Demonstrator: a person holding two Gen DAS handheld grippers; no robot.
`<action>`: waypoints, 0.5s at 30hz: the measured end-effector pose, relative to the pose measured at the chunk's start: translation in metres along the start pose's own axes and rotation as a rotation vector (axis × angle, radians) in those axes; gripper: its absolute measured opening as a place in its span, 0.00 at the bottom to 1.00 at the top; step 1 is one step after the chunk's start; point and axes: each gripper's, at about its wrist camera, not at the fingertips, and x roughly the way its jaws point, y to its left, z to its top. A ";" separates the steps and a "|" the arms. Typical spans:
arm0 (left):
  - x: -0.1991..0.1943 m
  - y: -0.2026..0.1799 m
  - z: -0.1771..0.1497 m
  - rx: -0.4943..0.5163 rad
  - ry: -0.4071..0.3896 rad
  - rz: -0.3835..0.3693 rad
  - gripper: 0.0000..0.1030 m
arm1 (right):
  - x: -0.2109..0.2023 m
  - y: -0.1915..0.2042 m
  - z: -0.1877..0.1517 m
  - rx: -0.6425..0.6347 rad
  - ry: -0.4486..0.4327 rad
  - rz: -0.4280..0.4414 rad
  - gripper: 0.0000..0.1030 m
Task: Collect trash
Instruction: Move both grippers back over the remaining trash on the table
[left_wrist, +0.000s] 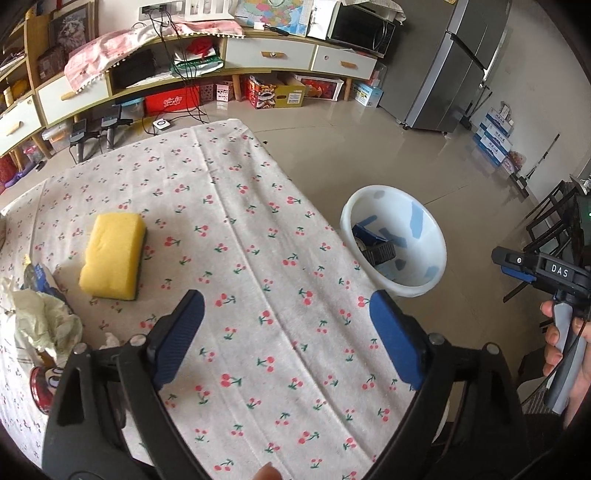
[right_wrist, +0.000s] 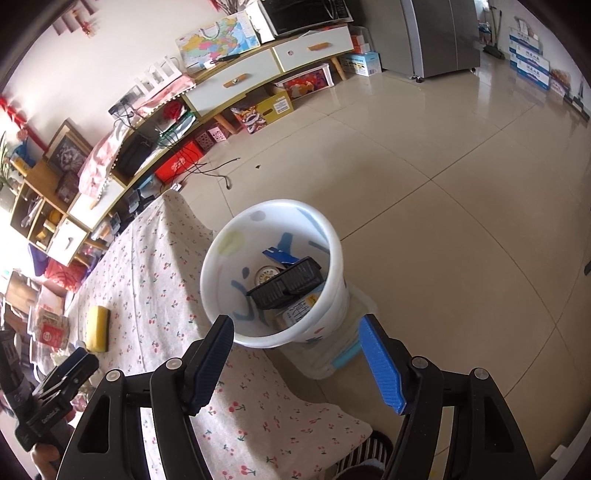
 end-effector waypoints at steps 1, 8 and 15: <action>-0.004 0.004 -0.002 -0.003 -0.003 0.005 0.90 | 0.000 0.004 -0.001 -0.008 0.000 0.002 0.70; -0.032 0.041 -0.014 -0.039 -0.018 0.034 0.92 | -0.001 0.034 -0.010 -0.067 0.004 0.021 0.71; -0.054 0.083 -0.027 -0.085 -0.026 0.081 0.92 | 0.003 0.080 -0.023 -0.148 0.019 0.044 0.72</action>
